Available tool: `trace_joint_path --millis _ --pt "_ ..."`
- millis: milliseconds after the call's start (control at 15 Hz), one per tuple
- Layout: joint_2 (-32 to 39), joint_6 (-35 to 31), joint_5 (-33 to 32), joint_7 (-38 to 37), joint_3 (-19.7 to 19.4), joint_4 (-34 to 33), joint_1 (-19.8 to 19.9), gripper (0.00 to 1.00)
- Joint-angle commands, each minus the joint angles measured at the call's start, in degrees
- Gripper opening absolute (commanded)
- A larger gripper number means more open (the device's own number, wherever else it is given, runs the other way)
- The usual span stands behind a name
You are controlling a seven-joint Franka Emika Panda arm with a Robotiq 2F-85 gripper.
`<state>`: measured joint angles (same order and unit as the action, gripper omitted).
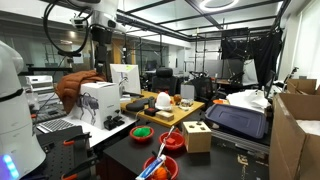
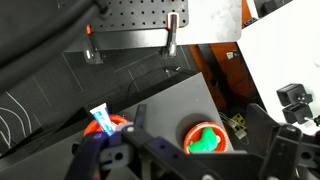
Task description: Remove the tube from the orange bowl
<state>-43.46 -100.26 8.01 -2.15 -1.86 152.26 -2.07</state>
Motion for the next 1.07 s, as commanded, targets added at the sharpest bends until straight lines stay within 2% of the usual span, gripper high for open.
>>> trace_joint_path --millis 0,267,600,1000 --pt "0.0 0.2 0.4 0.5 0.7 -0.1 0.8 1.0" --pt "0.5 0.5 0.0 0.9 0.4 -0.7 1.0 1.0" --pt "4.6 0.1 -4.2 2.1 -1.4 -5.1 3.8 1.0" --pt "14.2 -7.0 -10.4 6.1 -4.1 -9.8 6.2 1.0"
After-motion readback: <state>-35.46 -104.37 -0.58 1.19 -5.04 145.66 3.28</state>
